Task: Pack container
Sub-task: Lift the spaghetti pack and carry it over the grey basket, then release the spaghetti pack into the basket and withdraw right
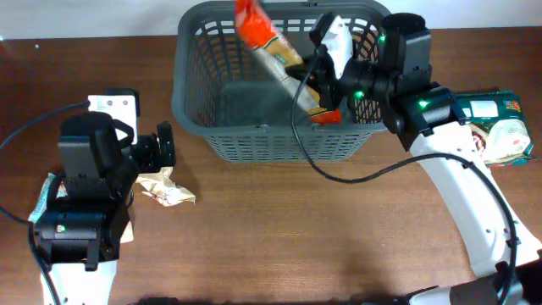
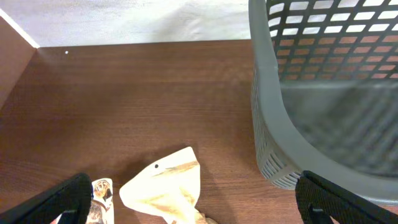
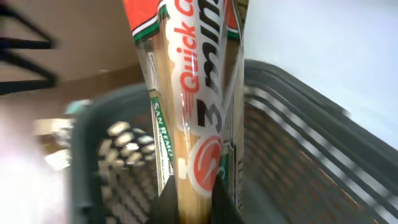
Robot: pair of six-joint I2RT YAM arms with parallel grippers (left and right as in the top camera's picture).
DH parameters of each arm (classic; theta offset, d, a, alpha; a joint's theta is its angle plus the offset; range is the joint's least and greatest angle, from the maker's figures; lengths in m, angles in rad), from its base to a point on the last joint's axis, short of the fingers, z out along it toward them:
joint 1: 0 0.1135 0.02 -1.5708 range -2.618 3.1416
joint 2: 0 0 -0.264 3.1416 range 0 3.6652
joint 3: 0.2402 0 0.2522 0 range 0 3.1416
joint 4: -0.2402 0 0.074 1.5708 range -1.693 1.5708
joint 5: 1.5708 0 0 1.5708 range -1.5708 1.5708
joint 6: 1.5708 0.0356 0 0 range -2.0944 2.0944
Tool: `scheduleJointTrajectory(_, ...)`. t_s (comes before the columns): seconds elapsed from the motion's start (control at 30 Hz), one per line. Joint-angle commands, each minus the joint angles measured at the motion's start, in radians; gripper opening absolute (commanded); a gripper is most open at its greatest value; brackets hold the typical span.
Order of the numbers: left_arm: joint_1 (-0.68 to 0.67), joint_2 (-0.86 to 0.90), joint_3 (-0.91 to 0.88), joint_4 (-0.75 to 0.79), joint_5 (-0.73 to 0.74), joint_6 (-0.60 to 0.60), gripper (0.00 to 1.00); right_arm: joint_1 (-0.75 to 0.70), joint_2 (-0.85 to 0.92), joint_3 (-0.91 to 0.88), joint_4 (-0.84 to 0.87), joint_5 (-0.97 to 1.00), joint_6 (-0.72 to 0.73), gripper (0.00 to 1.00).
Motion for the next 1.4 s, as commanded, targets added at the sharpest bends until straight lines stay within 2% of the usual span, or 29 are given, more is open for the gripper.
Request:
scheduleJointTrajectory(0.0,-0.003,-0.006,0.008,0.001,0.003,0.02,0.99,0.005,-0.032,0.028,0.026,-0.243,-0.022,0.04)
scheduleJointTrajectory(0.03,-0.003,-0.006,0.008,0.001,0.003,0.02,0.99,0.005,-0.031,0.028,0.025,-0.254,-0.021,0.04)
scheduleJointTrajectory(0.07,-0.003,-0.006,0.008,0.001,0.003,0.02,0.99,0.005,-0.031,0.028,0.018,-0.253,-0.021,0.15)
scheduleJointTrajectory(0.1,-0.003,-0.006,0.008,0.001,0.003,0.02,0.99,0.005,-0.031,0.028,0.01,-0.253,-0.021,0.4)
scheduleJointTrajectory(0.13,-0.003,-0.006,0.008,0.001,0.003,0.02,0.99,0.005,-0.031,0.028,-0.001,-0.253,-0.021,0.81)
scheduleJointTrajectory(0.17,-0.003,-0.006,0.008,0.001,0.003,0.02,0.99,0.005,-0.031,0.028,-0.013,-0.253,-0.021,1.0)
scheduleJointTrajectory(0.53,-0.003,-0.006,0.008,0.002,0.003,0.02,0.99,-0.01,-0.032,0.031,-0.061,-0.217,-0.003,0.99)
scheduleJointTrajectory(0.67,-0.003,-0.011,0.008,0.002,0.002,0.02,0.99,-0.068,-0.039,0.054,-0.052,-0.008,0.179,0.99)
scheduleJointTrajectory(0.77,-0.003,-0.016,0.008,0.003,-0.001,0.035,0.99,-0.15,-0.056,0.084,-0.064,0.151,0.317,0.91)
scheduleJointTrajectory(0.83,-0.003,-0.02,0.008,0.003,-0.001,0.039,0.99,-0.209,-0.074,0.103,-0.1,0.217,0.357,0.91)
scheduleJointTrajectory(0.93,-0.003,-0.024,0.008,0.002,-0.001,0.042,0.99,-0.307,-0.106,0.134,-0.212,0.34,0.376,0.91)
scheduleJointTrajectory(1.0,-0.003,-0.024,0.008,0.002,-0.001,0.05,0.99,-0.381,-0.132,0.144,-0.318,0.444,0.375,0.99)
scheduleJointTrajectory(1.17,-0.003,-0.024,0.008,0.003,-0.001,0.051,0.99,-0.562,-0.166,0.144,-0.649,0.689,0.375,0.99)
scheduleJointTrajectory(1.37,-0.003,-0.023,0.008,0.004,-0.001,0.065,0.99,-0.72,-0.164,0.142,-1.032,0.811,0.376,0.99)
